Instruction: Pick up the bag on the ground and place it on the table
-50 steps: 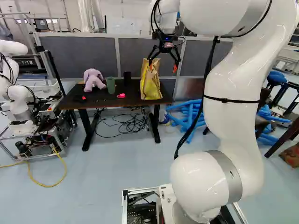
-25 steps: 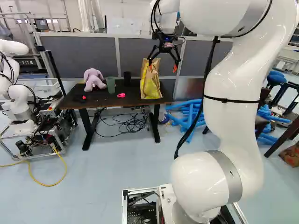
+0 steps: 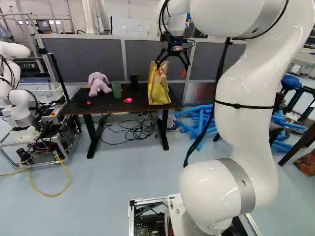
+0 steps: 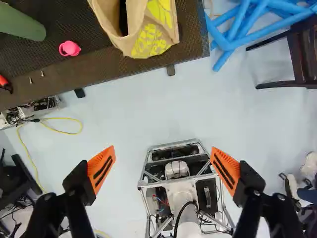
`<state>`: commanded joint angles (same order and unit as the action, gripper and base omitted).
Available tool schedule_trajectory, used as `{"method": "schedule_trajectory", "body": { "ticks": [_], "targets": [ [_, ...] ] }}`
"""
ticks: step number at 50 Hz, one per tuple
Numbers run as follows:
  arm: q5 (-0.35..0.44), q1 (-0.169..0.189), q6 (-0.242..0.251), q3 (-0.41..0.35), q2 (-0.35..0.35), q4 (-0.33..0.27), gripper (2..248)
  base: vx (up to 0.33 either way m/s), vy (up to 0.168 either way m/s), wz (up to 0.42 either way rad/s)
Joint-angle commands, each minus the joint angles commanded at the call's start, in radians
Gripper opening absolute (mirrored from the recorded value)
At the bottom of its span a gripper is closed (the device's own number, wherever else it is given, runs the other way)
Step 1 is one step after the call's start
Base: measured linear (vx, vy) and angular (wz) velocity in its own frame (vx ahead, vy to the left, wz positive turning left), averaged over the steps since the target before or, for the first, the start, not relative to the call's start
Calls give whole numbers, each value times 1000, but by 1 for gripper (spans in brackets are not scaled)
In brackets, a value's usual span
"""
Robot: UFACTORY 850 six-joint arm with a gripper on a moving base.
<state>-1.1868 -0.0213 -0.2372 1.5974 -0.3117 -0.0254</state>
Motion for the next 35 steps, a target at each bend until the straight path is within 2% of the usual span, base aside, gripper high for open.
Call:
{"method": "schedule_trajectory", "body": {
  "ticks": [16, 35],
  "targets": [
    [60, 1, 7, -44, 17, 1, 247, 0, 0, 0],
    [171, 2, 20, -125, 49, 2, 247, 0, 0, 0]
  ]
}}
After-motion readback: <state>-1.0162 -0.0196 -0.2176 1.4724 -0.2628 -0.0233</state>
